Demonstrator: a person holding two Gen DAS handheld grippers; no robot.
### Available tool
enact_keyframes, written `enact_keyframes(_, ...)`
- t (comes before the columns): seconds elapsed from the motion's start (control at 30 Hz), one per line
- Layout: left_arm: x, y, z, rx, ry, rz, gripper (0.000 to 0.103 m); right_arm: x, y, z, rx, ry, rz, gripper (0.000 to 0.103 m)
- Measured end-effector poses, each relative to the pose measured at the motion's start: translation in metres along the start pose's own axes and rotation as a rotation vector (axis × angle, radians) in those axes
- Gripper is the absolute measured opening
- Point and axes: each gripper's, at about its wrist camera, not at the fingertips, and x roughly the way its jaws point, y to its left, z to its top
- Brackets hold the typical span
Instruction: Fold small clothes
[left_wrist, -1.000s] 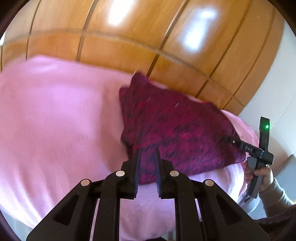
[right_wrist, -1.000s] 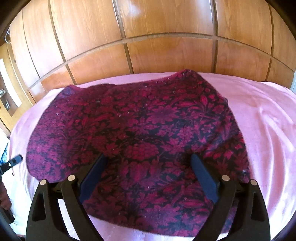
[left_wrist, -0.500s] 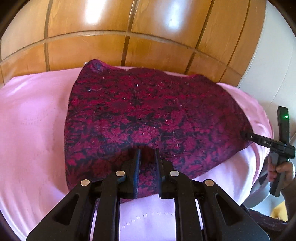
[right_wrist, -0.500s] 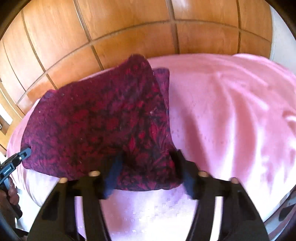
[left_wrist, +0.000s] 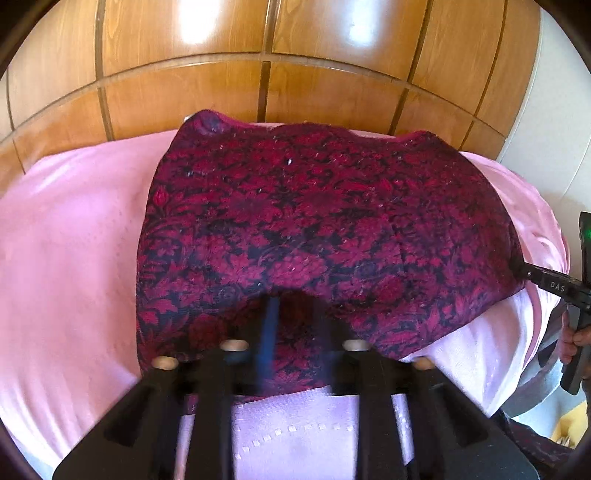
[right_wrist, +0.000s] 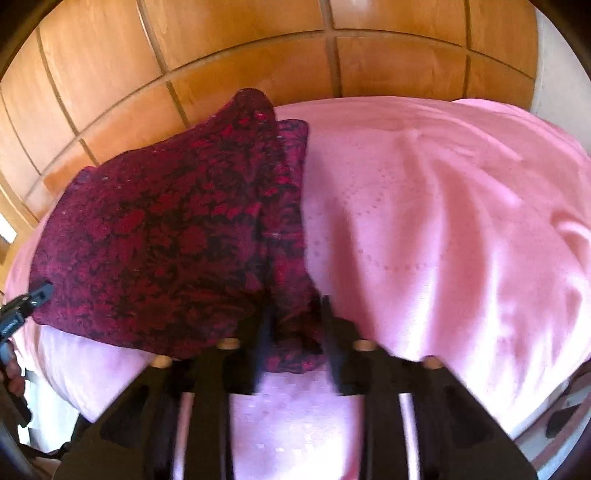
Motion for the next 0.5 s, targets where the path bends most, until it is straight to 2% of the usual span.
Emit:
enact_keyframes(0.03, -0.004, -0.002, 0.001, 0.000, -0.016, 0.002, 0.051, -0.003, 0.000, 0.001, 0.003, -0.007, -0.009, 0.050)
enact_keyframes(0.07, -0.009, -0.004, 0.004, 0.005, -0.044, 0.021, 0.058, -0.009, 0.000, 0.004, 0.007, -0.018, -0.015, 0.051)
enact_keyframes(0.13, -0.016, -0.010, 0.010, 0.034, -0.084, 0.063, 0.058, -0.017, 0.004, 0.008, 0.002, -0.045, -0.027, 0.051)
enact_keyframes(0.23, -0.023, -0.012, 0.011, 0.047, -0.110, 0.079, 0.058, -0.031, 0.022, 0.023, -0.029, -0.120, -0.052, 0.053)
enact_keyframes(0.33, -0.025, -0.011, 0.014, 0.050, -0.124, 0.101, 0.058, -0.036, 0.043, 0.045, -0.046, -0.185, -0.023, 0.065)
enact_keyframes(0.5, -0.026, -0.003, 0.017, 0.037, -0.123, 0.132, 0.058, -0.008, 0.075, 0.075, -0.083, -0.183, 0.038, 0.069)
